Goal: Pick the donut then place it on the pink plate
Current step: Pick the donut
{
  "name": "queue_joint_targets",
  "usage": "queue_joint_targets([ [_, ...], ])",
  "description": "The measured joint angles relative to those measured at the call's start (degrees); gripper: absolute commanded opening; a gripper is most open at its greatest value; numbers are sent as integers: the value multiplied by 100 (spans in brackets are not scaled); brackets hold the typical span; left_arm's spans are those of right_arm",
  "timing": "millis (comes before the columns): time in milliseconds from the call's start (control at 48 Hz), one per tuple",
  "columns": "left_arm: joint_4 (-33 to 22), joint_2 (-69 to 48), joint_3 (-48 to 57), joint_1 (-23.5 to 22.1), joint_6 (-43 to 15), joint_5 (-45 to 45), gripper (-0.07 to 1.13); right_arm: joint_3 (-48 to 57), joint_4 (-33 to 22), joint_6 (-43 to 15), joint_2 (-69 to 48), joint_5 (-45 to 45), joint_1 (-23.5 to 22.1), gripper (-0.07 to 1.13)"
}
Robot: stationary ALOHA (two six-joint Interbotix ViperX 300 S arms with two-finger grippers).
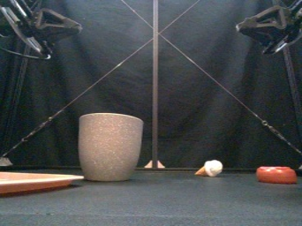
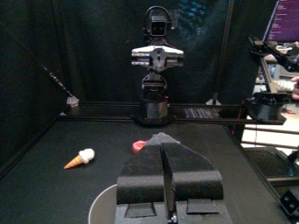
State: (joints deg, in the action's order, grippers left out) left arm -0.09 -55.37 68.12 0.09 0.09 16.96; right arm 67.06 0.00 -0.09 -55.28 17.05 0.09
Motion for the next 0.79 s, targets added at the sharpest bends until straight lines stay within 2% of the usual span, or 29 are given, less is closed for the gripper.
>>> queue_joint_targets([
  [62, 0, 9, 0, 26, -9, 9, -3, 26, -18, 18, 35, -18, -62, 2],
  [188, -9, 18, 0, 70, 0, 18, -2, 114, -26, -35, 308, -141, -369, 5],
  [292, -26, 26, 9, 79, 0, 18, -2, 141, -9, -44, 589, -264, -615, 16],
  [354, -53, 26, 9, 70, 0, 18, -2, 141, 18, -53, 738, -360, -729, 30],
  [562, -62, 26, 18, 79, -9, 18, -2, 158, 448, -167, 1099, -791, -1072, 99],
  [625, -62, 26, 18, 88, -9, 18, -2, 193, 536, -167, 1151, -888, -1160, 111],
  [792, -62, 26, 18, 123, -18, 18, -2, 369, 615, -167, 1204, -1090, -1371, 103],
])
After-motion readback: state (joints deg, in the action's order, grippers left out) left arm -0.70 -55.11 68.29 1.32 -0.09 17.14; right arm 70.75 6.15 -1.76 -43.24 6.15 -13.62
